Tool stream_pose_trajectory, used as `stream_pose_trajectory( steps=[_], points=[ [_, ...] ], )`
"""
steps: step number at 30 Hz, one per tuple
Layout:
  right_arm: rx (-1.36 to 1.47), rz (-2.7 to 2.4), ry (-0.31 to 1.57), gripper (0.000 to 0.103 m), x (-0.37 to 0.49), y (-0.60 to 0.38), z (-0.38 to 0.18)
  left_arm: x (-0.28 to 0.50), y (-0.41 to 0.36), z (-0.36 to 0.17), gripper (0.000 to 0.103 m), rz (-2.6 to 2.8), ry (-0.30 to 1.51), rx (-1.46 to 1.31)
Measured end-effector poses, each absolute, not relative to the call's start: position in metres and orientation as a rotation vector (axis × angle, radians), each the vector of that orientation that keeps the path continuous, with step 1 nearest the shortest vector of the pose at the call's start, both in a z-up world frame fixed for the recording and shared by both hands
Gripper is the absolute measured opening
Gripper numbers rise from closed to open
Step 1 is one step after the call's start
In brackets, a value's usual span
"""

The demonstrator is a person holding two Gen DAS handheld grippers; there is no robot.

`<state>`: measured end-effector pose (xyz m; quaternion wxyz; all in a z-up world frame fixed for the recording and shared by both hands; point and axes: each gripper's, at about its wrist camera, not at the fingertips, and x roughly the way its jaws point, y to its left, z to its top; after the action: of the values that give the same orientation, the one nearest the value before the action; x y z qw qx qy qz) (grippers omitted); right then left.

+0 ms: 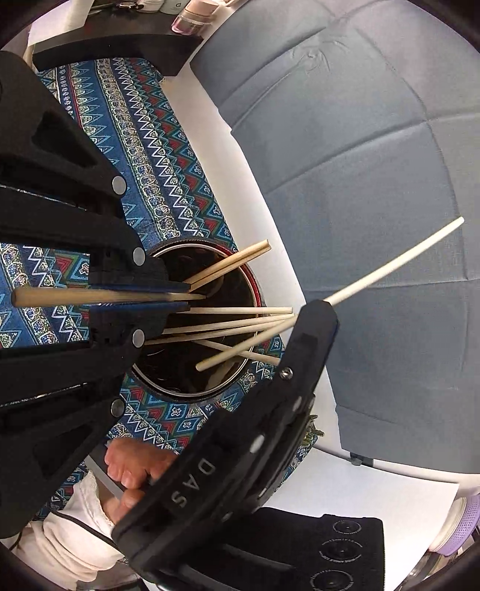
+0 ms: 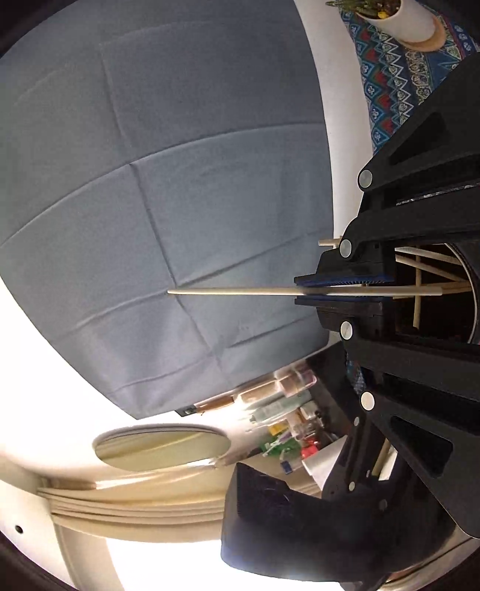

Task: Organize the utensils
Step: 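Carry both chopsticks to the black holder and lower them inside, then open both tools and pull them back from the holder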

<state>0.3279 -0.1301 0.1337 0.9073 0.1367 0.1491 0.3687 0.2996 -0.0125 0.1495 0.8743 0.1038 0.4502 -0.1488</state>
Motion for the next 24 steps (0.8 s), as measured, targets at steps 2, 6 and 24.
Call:
stream_pose_trajectory(
  steps=[2,6,24],
  points=[
    [0.258,0.742,0.298,0.005,0.327,-0.125,0.127,0.303,-0.014,0.146,0.005,-0.311,0.946,0.216],
    [0.166,0.705,0.285,0.005,0.318,-0.115,0.115,0.310,-0.014,0.140,0.005,-0.314,0.959,0.195],
    [-0.035,0.662,0.299,0.005,0.276,-0.117,0.108,0.299,-0.014,0.142,0.030,-0.305,0.925,0.198]
  ],
)
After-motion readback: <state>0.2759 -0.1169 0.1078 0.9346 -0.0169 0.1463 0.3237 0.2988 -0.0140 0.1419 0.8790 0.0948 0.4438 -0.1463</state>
